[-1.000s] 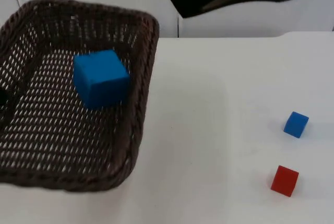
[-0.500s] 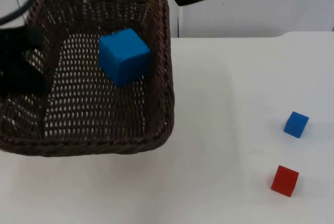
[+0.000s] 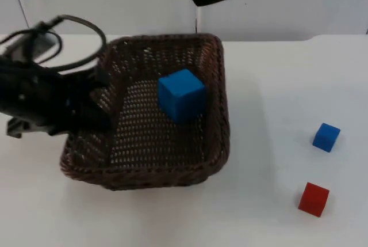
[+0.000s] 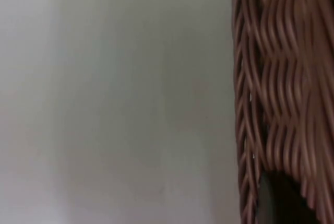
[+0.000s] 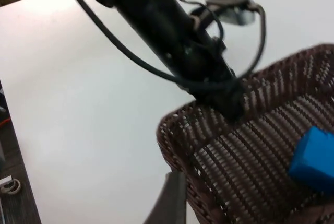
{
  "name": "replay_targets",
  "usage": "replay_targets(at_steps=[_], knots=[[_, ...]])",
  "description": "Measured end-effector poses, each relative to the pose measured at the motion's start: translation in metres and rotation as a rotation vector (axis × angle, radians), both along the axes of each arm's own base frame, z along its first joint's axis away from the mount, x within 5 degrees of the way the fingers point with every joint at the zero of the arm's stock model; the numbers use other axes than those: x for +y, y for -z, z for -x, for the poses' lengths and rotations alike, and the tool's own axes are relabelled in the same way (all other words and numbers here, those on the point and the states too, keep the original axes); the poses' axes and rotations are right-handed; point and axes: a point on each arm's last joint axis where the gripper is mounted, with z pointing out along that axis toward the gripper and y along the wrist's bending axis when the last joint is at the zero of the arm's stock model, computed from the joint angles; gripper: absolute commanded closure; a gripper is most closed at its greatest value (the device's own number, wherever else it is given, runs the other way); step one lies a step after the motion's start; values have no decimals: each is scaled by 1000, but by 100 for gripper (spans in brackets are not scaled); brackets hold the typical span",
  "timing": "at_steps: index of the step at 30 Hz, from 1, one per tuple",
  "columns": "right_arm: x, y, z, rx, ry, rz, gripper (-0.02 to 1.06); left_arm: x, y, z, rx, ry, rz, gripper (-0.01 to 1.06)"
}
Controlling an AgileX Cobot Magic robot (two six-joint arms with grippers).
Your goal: Pick up the basket with the left hand and place the largest block into the basket with the right hand.
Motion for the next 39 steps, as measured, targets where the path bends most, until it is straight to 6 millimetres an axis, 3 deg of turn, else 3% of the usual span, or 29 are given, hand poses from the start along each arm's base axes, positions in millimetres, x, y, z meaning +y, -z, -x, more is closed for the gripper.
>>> replay_targets(at_steps=[5,15,18,19,23,24,26,35,39], knots=[[0,0,0,-1,0,-1,29,-16,18,-15,23,43,-1,105],[0,0,-1,-15,1,4,29,-28,32,-19,44,73,-9,103],[0,0,-1,-20,0,8,29,-28,31,-20,41,72,-10,84],[-1,0,-1,-21,0,9,29,-28,31,-20,41,72,-10,84],[-1,0,-1,-21,0,9,29,-29,29,-22,38,56,10,20],[-1,0,-1,-21,0,9,29,-29,29,-22,39,51,15,20],[-1,0,-1,-21,0,9,29,-31,28,-22,39,57,34,0],[-1,0,-1,-24,1,9,29,-34,21,-20,-5,137,55,0],[0,-1,-2,-30,2,6,29,-34,5,-19,-62,183,25,0]])
